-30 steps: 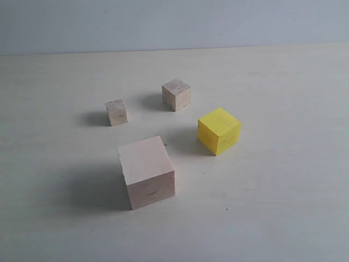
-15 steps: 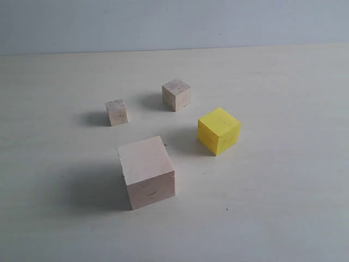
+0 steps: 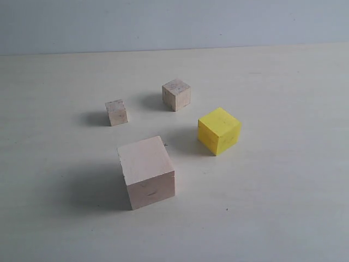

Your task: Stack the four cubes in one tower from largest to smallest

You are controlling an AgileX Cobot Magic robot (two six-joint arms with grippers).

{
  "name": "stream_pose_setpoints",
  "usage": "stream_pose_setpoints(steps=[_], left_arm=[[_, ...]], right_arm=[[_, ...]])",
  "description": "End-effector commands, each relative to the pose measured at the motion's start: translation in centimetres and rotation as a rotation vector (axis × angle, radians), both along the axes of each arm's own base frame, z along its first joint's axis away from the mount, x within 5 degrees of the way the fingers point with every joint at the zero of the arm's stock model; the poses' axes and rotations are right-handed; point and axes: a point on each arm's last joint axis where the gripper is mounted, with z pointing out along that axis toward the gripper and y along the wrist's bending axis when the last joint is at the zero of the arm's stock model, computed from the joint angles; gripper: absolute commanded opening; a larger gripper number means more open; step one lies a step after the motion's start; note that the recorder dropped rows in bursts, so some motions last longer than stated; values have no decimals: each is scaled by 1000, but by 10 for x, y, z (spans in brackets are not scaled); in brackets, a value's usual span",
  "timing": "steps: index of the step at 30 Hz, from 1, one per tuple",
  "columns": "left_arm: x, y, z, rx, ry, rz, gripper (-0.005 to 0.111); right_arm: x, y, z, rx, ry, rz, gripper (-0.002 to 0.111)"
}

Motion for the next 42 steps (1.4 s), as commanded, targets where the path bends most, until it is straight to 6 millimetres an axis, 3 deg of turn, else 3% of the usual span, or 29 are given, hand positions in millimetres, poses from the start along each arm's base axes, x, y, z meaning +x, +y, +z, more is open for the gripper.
stream_pose_setpoints(steps=[1, 6, 11, 16, 22, 25, 29, 32, 39, 42], left_arm=[[-3, -3, 24, -20, -57, -59, 0], [5, -7, 50, -2, 39, -116, 0], [23, -16, 68, 12, 209, -190, 0], [40, -33, 68, 40, 418, -315, 0], [45, -65, 50, 83, 630, -567, 0], [49, -69, 50, 40, 631, -578, 0], [52, -69, 54, 9, 593, -567, 0], [53, -73, 55, -106, 608, -578, 0], [79, -96, 2, -56, 1049, -597, 0], [87, -104, -13, -56, 1130, -620, 0]], right_arm=[[3, 4, 18, -47, 22, 63, 0], [15, 12, 36, -127, 110, 159, 0], [38, 24, 42, -159, 360, 266, 0], [58, 43, 26, -110, 639, 399, 0], [71, 63, -4, -26, 978, 501, 0], [77, 66, -11, -27, 1041, 497, 0], [82, 67, -6, -5, 964, 489, 0], [81, 68, -5, 56, 973, 509, 0], [82, 68, -4, 57, 963, 508, 0], [82, 69, -5, 57, 965, 508, 0]])
